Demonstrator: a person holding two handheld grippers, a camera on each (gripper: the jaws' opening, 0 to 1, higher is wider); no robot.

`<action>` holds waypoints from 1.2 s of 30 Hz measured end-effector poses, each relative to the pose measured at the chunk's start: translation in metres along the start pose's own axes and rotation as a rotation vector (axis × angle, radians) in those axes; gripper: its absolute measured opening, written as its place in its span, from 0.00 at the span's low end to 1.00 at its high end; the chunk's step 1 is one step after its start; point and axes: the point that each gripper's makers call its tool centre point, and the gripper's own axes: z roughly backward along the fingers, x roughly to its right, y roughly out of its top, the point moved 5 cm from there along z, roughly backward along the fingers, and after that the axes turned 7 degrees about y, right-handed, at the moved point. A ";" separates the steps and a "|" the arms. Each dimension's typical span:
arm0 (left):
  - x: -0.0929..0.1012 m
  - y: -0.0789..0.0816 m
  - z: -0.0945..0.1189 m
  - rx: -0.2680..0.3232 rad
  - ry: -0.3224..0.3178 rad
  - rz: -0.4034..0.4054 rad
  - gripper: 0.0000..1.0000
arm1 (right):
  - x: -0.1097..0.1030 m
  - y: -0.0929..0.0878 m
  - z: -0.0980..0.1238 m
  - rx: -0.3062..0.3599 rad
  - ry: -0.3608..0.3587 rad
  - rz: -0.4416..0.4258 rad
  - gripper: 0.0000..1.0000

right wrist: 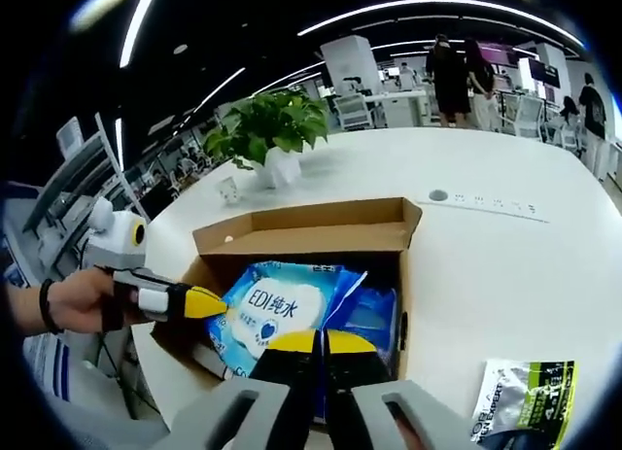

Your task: Operate the shoe box by opening the lid, removing the specified soft item, and placing it in the target area until the item is outside and the box remains undamaged.

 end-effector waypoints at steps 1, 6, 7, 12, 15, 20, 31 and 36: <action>0.001 0.000 0.001 -0.001 -0.003 0.002 0.00 | -0.001 0.001 0.001 0.004 -0.002 0.005 0.00; 0.002 -0.004 0.002 -0.001 -0.003 -0.003 0.00 | -0.003 0.002 0.003 0.013 0.002 0.011 0.00; 0.003 -0.004 0.003 0.000 -0.004 0.000 0.00 | -0.004 0.002 0.004 0.015 0.002 0.012 0.00; 0.007 -0.003 0.007 0.017 -0.006 0.006 0.00 | -0.005 0.004 0.010 0.027 0.004 0.019 0.00; 0.010 -0.003 0.008 0.017 -0.008 0.001 0.00 | -0.006 0.005 0.013 0.032 0.001 0.024 0.00; 0.013 -0.003 0.013 0.026 -0.012 -0.001 0.00 | -0.009 0.005 0.019 0.041 0.002 0.030 0.00; 0.027 0.005 0.020 0.050 -0.024 -0.030 0.00 | -0.009 0.011 0.034 0.078 -0.005 0.032 0.00; 0.036 0.008 0.019 0.057 -0.038 -0.044 0.00 | -0.006 0.011 0.043 0.090 -0.014 0.030 0.00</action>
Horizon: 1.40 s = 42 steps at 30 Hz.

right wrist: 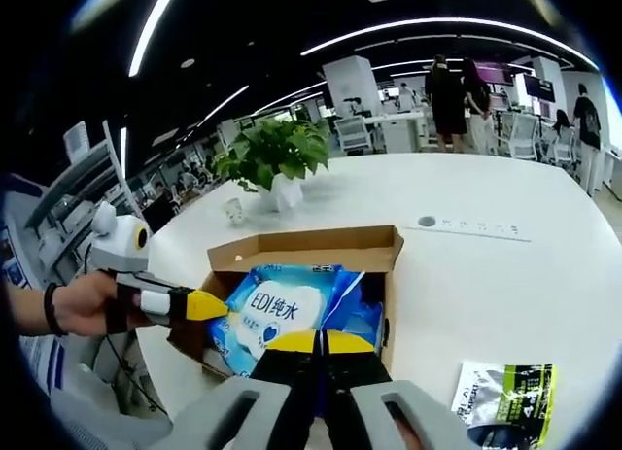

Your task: Operate the shoe box by opening the lid, removing the specified soft item, and placing it in the target area until the item is outside and the box remains undamaged.

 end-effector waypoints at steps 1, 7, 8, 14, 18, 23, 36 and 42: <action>0.002 0.000 0.000 0.001 -0.002 -0.002 0.00 | 0.001 0.000 0.002 0.004 -0.004 -0.001 0.00; 0.017 0.003 -0.003 0.004 -0.021 -0.017 0.00 | 0.010 -0.001 0.015 0.020 -0.022 -0.010 0.00; 0.021 0.003 -0.004 0.005 -0.027 -0.020 0.00 | 0.012 -0.001 0.019 0.024 -0.027 -0.012 0.00; 0.039 0.003 -0.010 0.007 -0.046 -0.040 0.00 | 0.023 -0.004 0.034 0.041 -0.047 -0.033 0.00; 0.050 0.002 -0.016 -0.002 -0.058 -0.057 0.00 | 0.032 -0.009 0.045 0.047 -0.065 -0.044 0.00; 0.064 -0.001 -0.024 -0.012 -0.074 -0.065 0.00 | 0.041 -0.014 0.057 0.055 -0.079 -0.058 0.00; 0.106 -0.006 -0.049 -0.051 -0.113 -0.122 0.00 | 0.071 -0.027 0.092 0.073 -0.123 -0.093 0.00; 0.123 -0.009 -0.059 -0.061 -0.125 -0.132 0.00 | 0.086 -0.032 0.108 0.078 -0.137 -0.105 0.00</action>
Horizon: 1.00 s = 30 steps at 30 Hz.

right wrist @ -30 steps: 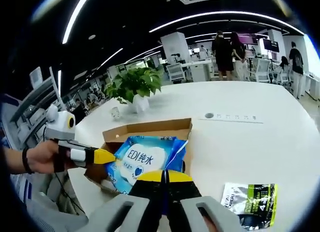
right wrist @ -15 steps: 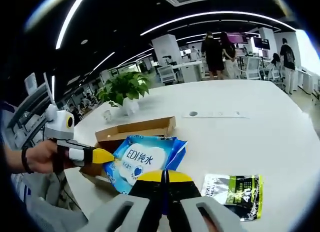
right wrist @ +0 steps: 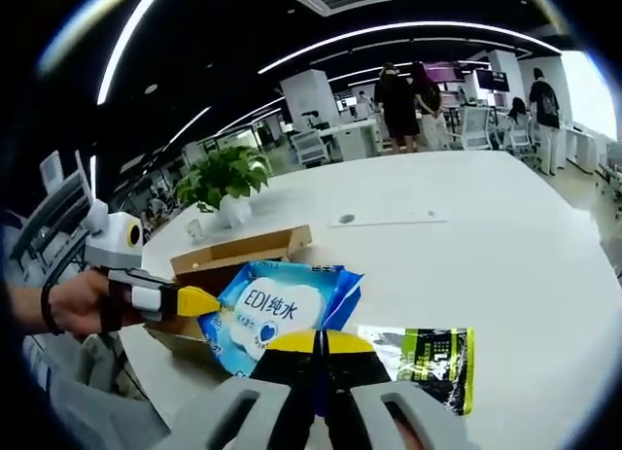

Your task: Operate the shoe box by opening the lid, removing the specified soft item, and placing it in the target area until the item is outside and the box remains undamaged.

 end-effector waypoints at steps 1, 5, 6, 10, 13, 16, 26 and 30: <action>0.004 0.000 -0.003 -0.003 -0.003 -0.005 0.00 | 0.002 0.000 0.002 0.001 -0.001 -0.002 0.00; 0.015 -0.002 -0.009 -0.008 -0.010 -0.013 0.00 | 0.012 -0.001 0.010 0.003 -0.009 -0.007 0.00; 0.017 -0.003 -0.011 -0.010 -0.011 -0.012 0.00 | 0.013 -0.001 0.013 0.003 -0.011 -0.008 0.00; 0.031 -0.007 -0.020 -0.017 -0.023 -0.014 0.00 | 0.026 -0.005 0.023 0.002 -0.025 -0.011 0.00; 0.041 -0.010 -0.025 -0.027 -0.033 -0.021 0.00 | 0.036 -0.008 0.029 0.000 -0.032 -0.024 0.00; 0.049 -0.013 -0.032 -0.042 -0.038 -0.027 0.00 | 0.043 -0.010 0.037 0.004 -0.038 -0.029 0.00; 0.070 -0.021 -0.050 -0.067 -0.059 -0.028 0.00 | 0.066 -0.019 0.052 0.004 -0.064 -0.064 0.00; 0.074 -0.024 -0.055 -0.076 -0.060 -0.028 0.00 | 0.071 -0.020 0.054 0.001 -0.067 -0.066 0.00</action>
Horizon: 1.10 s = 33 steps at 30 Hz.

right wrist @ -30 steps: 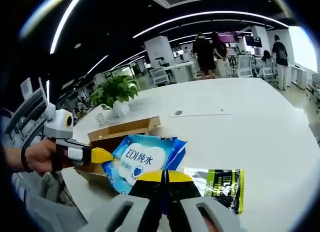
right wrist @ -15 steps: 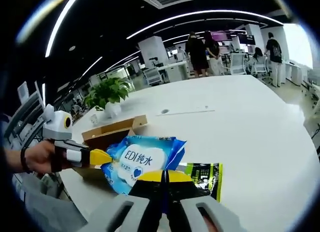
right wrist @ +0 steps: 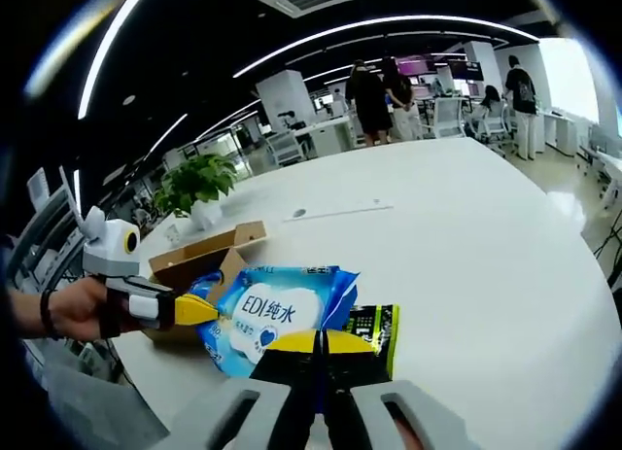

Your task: Operate the shoe box by opening the lid, removing the specified soft item, and placing it in the target area until the item is outside and the box remains undamaged.

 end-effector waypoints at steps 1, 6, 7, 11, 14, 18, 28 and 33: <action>0.001 0.000 -0.002 -0.001 0.001 0.000 0.00 | 0.001 0.000 0.000 -0.002 0.000 0.000 0.00; 0.002 -0.001 -0.006 -0.004 0.003 0.002 0.00 | 0.008 -0.001 -0.001 -0.008 0.000 -0.002 0.00; 0.002 -0.002 -0.008 -0.005 0.006 0.001 0.00 | 0.009 -0.001 -0.002 -0.009 0.000 -0.001 0.00; 0.001 -0.004 -0.012 -0.010 0.021 -0.001 0.00 | 0.012 0.001 -0.007 -0.017 0.007 0.006 0.00; 0.001 -0.006 -0.014 -0.011 0.029 -0.003 0.00 | 0.016 0.001 -0.011 -0.022 0.010 0.009 0.00; 0.001 -0.007 -0.019 -0.001 0.044 0.017 0.00 | 0.023 0.001 -0.015 -0.030 0.011 0.008 0.00; 0.000 -0.014 -0.035 -0.025 0.067 0.014 0.00 | 0.041 -0.010 -0.027 -0.073 0.016 0.000 0.00; -0.002 -0.018 -0.042 -0.040 0.079 0.019 0.00 | 0.047 -0.015 -0.030 -0.090 0.018 -0.005 0.00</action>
